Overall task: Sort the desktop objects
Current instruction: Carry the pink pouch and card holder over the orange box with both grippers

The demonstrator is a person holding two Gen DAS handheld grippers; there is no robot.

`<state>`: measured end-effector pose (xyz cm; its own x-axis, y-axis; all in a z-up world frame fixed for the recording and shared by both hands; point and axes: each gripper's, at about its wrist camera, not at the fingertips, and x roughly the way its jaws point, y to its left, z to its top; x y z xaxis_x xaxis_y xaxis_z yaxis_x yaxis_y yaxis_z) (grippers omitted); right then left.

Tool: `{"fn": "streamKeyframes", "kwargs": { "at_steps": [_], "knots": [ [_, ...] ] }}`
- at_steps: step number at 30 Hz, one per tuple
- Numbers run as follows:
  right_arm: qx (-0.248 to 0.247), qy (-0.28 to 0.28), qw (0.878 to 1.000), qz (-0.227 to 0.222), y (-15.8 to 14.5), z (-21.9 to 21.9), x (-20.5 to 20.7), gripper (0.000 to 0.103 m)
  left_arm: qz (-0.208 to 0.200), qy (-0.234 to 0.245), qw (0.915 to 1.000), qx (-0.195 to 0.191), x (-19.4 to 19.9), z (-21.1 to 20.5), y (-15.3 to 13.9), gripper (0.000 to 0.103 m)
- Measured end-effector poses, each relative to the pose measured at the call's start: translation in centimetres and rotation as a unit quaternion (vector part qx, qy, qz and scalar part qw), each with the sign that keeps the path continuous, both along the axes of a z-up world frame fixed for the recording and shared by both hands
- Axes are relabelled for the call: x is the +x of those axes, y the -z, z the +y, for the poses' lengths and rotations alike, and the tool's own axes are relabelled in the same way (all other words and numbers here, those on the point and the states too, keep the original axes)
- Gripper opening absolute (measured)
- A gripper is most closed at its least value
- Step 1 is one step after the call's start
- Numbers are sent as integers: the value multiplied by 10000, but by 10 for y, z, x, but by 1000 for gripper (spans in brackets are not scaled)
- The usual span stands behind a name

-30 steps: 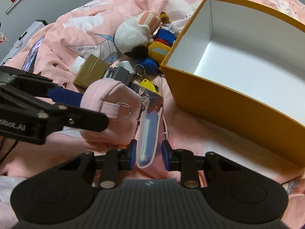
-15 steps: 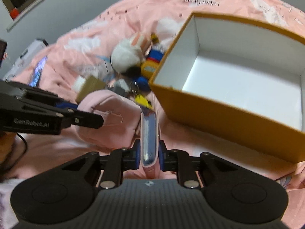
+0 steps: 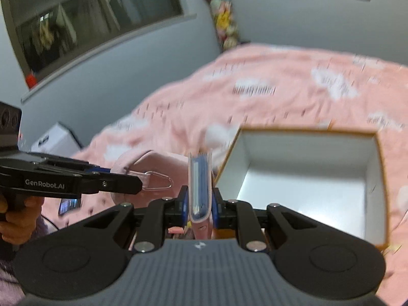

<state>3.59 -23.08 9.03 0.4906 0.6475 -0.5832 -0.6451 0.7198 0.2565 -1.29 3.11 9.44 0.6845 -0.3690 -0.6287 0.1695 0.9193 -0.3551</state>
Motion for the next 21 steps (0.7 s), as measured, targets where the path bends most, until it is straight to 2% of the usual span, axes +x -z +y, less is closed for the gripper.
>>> {"fn": "streamKeyframes", "kwargs": {
  "at_steps": [5, 10, 15, 21],
  "knots": [
    [215, 407, 9982, -380, -16, -4, 13, 18, -363, -21, 9993, -46, 26, -10, -13, 19],
    [58, 875, 9949, -500, -6, -4, 29, 18, -454, 57, 9990, -21, 55, -29, 0, 19],
    [-189, 1265, 9914, -294, 20, -6, 50, 18, -116, 165, 9997, 157, 79, -45, 25, 19],
    [-621, 1582, 9855, 9, 58, -6, 68, 18, 501, 323, 9977, 332, 96, -55, 59, 19]
  ]
}}
